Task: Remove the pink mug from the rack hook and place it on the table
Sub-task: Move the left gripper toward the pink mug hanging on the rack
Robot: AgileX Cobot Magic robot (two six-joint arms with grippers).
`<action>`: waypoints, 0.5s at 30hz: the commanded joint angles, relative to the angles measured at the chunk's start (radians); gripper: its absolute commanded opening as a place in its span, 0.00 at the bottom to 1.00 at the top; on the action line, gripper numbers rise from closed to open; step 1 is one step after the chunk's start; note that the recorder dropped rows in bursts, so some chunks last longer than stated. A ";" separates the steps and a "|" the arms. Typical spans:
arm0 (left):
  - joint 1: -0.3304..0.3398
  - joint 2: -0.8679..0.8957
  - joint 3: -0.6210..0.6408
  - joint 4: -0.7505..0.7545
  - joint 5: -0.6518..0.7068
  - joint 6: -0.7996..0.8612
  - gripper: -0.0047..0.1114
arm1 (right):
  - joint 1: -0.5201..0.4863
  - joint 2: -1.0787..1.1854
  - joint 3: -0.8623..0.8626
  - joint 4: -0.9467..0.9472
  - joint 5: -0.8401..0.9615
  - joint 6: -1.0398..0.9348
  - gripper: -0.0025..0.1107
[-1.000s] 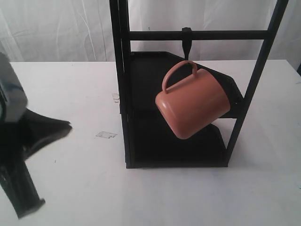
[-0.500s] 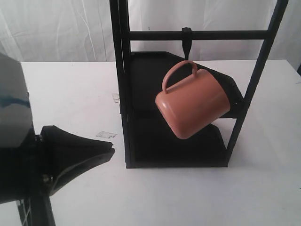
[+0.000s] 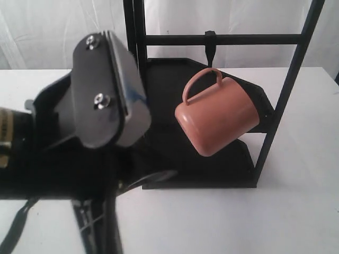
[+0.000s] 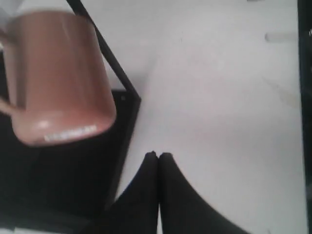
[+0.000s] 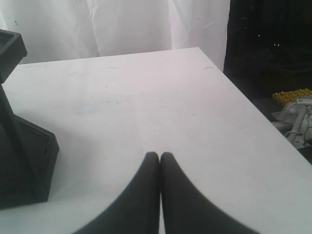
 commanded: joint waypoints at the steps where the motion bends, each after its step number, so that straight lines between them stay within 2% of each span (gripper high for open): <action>1: -0.007 0.054 -0.017 -0.031 -0.265 0.034 0.04 | -0.010 -0.002 0.004 -0.005 -0.007 0.000 0.02; 5: -0.007 0.084 -0.017 -0.031 -0.368 0.034 0.04 | -0.010 -0.002 0.004 -0.005 -0.007 0.000 0.02; 9: -0.007 0.139 -0.017 -0.031 -0.327 0.073 0.04 | -0.010 -0.002 0.004 -0.005 -0.007 0.000 0.02; 12: -0.004 0.167 -0.017 -0.027 -0.320 0.251 0.04 | -0.010 -0.002 0.004 -0.005 -0.007 0.000 0.02; 15: 0.035 0.169 -0.017 -0.027 -0.318 0.271 0.04 | -0.010 -0.002 0.004 -0.005 -0.007 0.000 0.02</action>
